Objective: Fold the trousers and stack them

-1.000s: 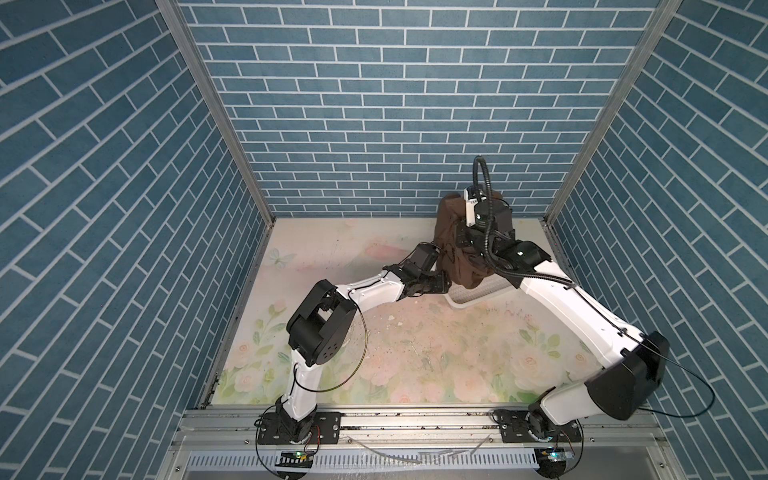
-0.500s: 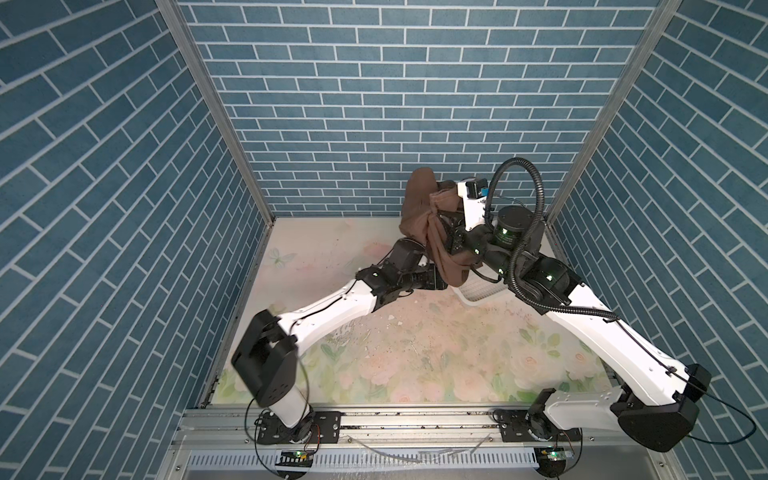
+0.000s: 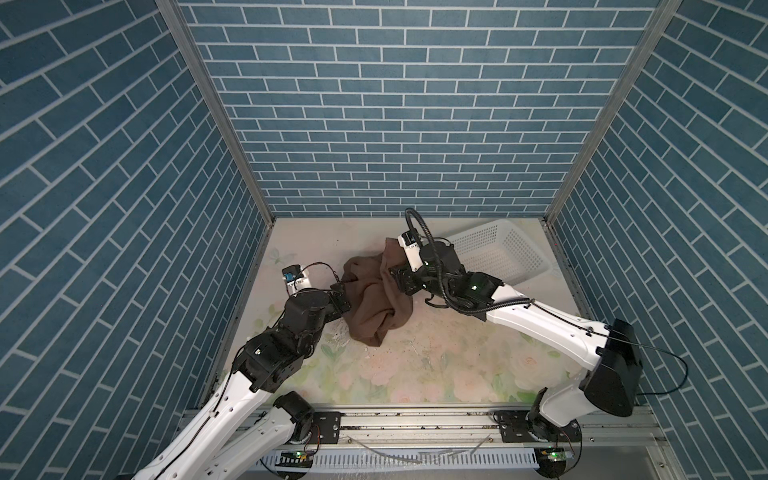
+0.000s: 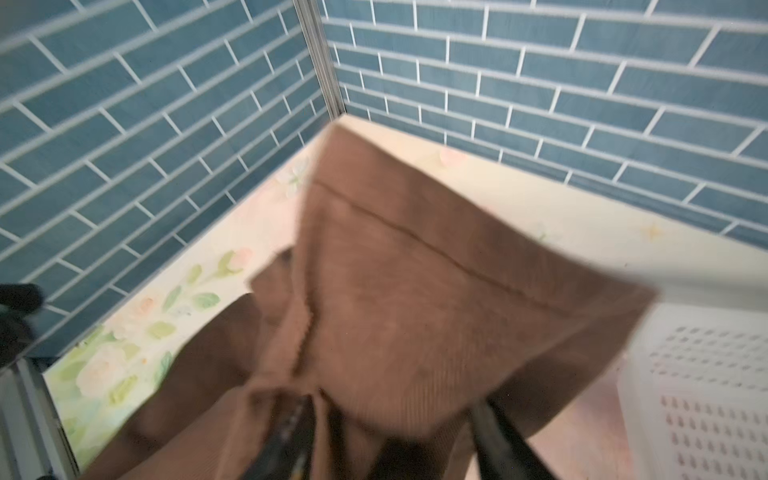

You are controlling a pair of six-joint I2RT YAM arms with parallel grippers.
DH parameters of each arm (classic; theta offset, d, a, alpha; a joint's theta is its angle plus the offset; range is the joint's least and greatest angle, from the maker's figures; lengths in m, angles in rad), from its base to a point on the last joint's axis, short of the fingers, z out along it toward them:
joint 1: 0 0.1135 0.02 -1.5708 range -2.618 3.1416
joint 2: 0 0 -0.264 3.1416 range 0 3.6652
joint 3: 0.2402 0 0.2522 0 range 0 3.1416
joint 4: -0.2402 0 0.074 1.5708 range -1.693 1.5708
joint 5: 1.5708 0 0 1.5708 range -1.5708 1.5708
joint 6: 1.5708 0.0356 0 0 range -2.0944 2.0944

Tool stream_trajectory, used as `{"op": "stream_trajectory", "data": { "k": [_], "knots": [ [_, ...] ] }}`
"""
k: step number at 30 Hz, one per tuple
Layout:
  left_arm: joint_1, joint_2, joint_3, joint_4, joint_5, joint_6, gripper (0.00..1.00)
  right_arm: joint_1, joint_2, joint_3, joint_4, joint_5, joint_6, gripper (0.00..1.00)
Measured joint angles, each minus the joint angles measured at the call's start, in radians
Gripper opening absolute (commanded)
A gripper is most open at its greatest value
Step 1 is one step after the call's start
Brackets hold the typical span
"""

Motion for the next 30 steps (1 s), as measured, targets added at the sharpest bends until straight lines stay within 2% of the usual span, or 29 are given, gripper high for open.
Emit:
{"op": "stream_trajectory", "data": {
  "k": [3, 6, 8, 9, 10, 11, 12, 16, 20, 26, 30],
  "knots": [
    [0.027, 0.005, -0.024, -0.024, -0.018, 0.006, 0.94, -0.009, 0.079, 0.001, -0.073, 0.018, 0.022, 0.86],
    [0.06, 0.076, -0.025, -0.03, -0.011, 0.033, 0.94, -0.035, 0.113, 0.0, -0.139, 0.031, 0.039, 0.86],
    [0.085, 0.145, -0.023, -0.02, 0.015, 0.064, 0.94, -0.062, 0.109, 0.0, -0.164, 0.049, 0.045, 0.79],
    [0.096, 0.185, -0.017, -0.014, 0.031, 0.081, 0.95, -0.084, 0.105, 0.0, -0.178, 0.061, 0.048, 0.68],
    [0.11, 0.238, -0.003, -0.005, 0.056, 0.103, 0.94, -0.107, 0.103, 0.0, -0.19, 0.069, 0.061, 0.47],
    [0.119, 0.28, 0.01, 0.003, 0.076, 0.117, 0.95, -0.132, 0.103, 0.0, -0.202, 0.073, 0.07, 0.3],
    [0.13, 0.335, 0.034, 0.011, 0.1, 0.136, 0.95, -0.162, 0.103, 0.0, -0.216, 0.074, 0.076, 0.22],
    [0.167, 0.521, 0.15, 0.047, 0.187, 0.185, 0.94, -0.267, 0.105, -0.005, -0.243, 0.075, 0.108, 0.21],
    [0.226, 0.706, 0.282, 0.072, 0.293, 0.196, 0.91, -0.307, 0.158, 0.022, -0.268, 0.063, 0.109, 0.22],
    [0.28, 0.956, 0.513, 0.056, 0.457, 0.193, 0.88, -0.323, 0.34, 0.254, -0.346, 0.069, 0.05, 0.22],
    [0.28, 1.014, 0.571, 0.06, 0.525, 0.193, 0.86, -0.344, 0.397, 0.356, -0.348, 0.054, 0.013, 0.22]
  ]
}}
